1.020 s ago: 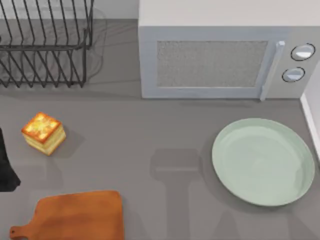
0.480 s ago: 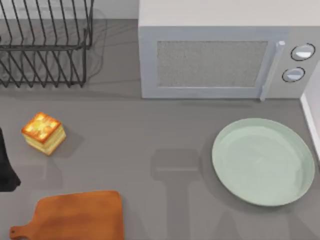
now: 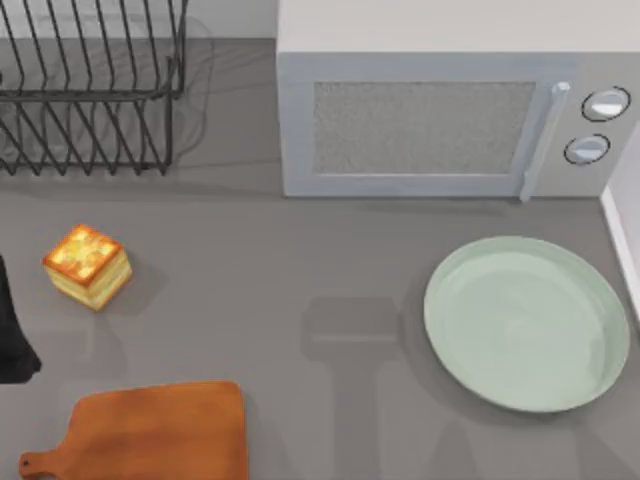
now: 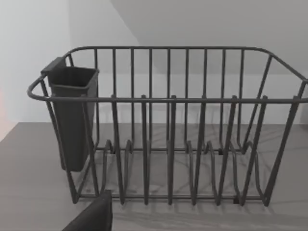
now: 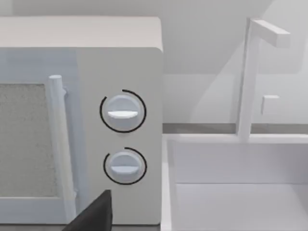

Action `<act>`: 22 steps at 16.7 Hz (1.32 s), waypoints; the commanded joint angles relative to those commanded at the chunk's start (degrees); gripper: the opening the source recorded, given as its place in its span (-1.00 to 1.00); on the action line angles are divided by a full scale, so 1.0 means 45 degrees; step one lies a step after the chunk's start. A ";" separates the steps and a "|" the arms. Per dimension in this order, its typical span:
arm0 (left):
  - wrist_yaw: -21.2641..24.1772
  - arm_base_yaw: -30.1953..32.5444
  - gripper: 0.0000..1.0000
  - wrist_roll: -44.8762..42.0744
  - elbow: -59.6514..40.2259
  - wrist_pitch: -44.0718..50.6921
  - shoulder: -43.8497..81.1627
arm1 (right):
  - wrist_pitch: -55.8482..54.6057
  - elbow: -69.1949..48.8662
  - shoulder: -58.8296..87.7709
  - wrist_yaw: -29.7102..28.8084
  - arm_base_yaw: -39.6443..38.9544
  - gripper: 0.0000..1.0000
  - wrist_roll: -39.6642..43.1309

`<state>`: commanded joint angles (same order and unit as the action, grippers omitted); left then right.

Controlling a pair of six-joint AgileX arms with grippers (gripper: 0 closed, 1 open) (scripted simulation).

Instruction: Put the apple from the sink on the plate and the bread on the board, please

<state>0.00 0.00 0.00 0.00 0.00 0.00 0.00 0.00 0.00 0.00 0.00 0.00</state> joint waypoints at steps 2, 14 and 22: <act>0.0000 0.0000 1.00 0.0000 0.0000 0.0000 0.0000 | 0.0059 -0.0093 0.0124 0.0000 0.0019 1.00 0.0018; 0.0000 0.0000 1.00 0.0000 0.0000 0.0000 0.0000 | 0.4879 -0.7667 0.9715 0.0018 0.1522 1.00 0.1506; 0.0000 0.0000 1.00 0.0000 0.0000 0.0000 0.0000 | 0.9939 -1.5665 1.9560 -0.0002 0.3123 1.00 0.3069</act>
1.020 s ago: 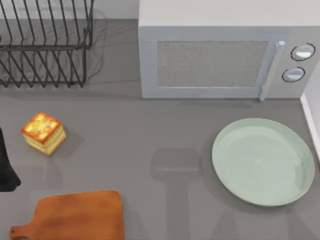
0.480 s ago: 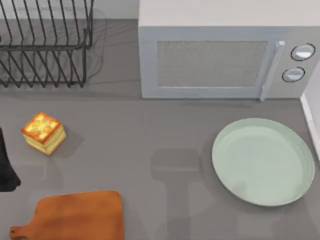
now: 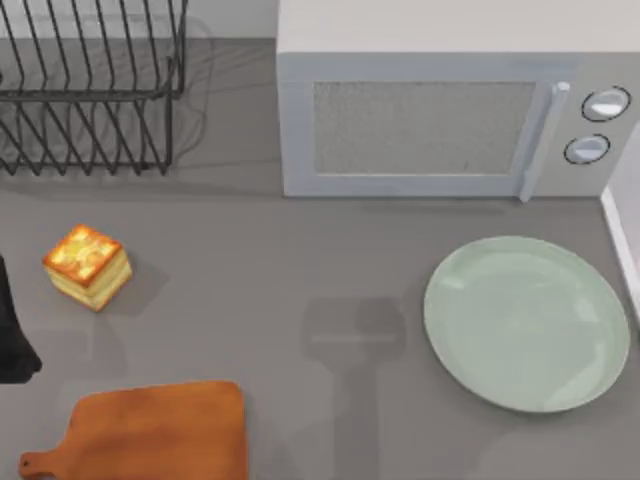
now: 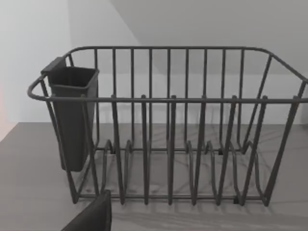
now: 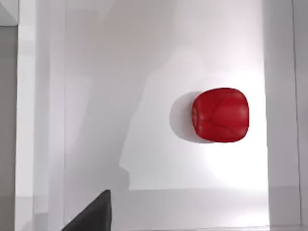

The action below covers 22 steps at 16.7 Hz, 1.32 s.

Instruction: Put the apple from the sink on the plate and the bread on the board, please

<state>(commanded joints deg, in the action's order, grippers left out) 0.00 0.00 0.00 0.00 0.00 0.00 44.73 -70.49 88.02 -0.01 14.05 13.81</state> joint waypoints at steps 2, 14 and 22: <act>0.0000 0.0000 1.00 0.0000 0.0000 0.0000 0.0000 | 0.1144 -0.1812 0.2240 -0.0011 0.0381 1.00 0.0337; 0.0000 0.0000 1.00 0.0000 0.0000 0.0000 0.0000 | 0.4351 -0.6891 0.8706 -0.0040 0.1463 1.00 0.1267; 0.0000 0.0000 1.00 0.0000 0.0000 0.0000 0.0000 | 0.2854 -0.6167 0.9544 -0.0051 0.1402 1.00 0.1239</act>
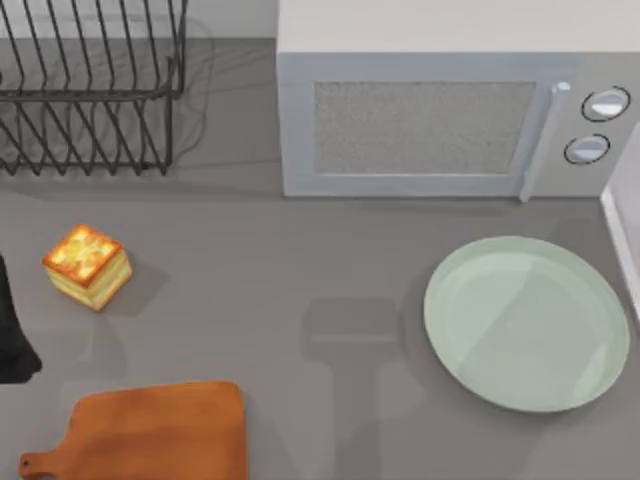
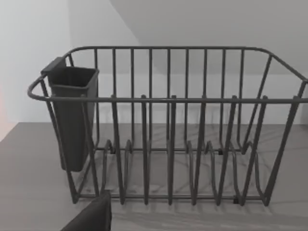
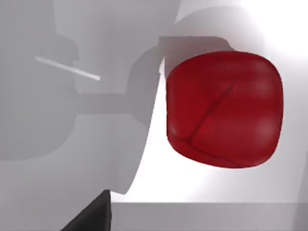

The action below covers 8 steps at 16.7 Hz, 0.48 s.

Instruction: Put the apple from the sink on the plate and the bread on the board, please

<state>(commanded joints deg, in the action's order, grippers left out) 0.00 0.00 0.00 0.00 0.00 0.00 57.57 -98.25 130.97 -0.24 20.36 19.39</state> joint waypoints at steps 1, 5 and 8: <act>0.0000 0.0000 1.00 0.0000 0.0000 0.0000 0.0000 | -0.0647 0.0250 0.0339 -0.0004 0.0006 1.00 -0.0004; 0.0000 0.0000 1.00 0.0000 0.0000 0.0000 0.0000 | -0.3349 0.1302 0.1754 -0.0019 0.0028 1.00 -0.0022; 0.0000 0.0000 1.00 0.0000 0.0000 0.0000 0.0000 | -0.4289 0.1765 0.2439 -0.0026 0.0044 1.00 -0.0026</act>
<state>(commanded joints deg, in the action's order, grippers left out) 0.00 0.00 0.00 0.00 0.00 0.00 38.27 -90.30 141.94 -0.35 20.56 19.27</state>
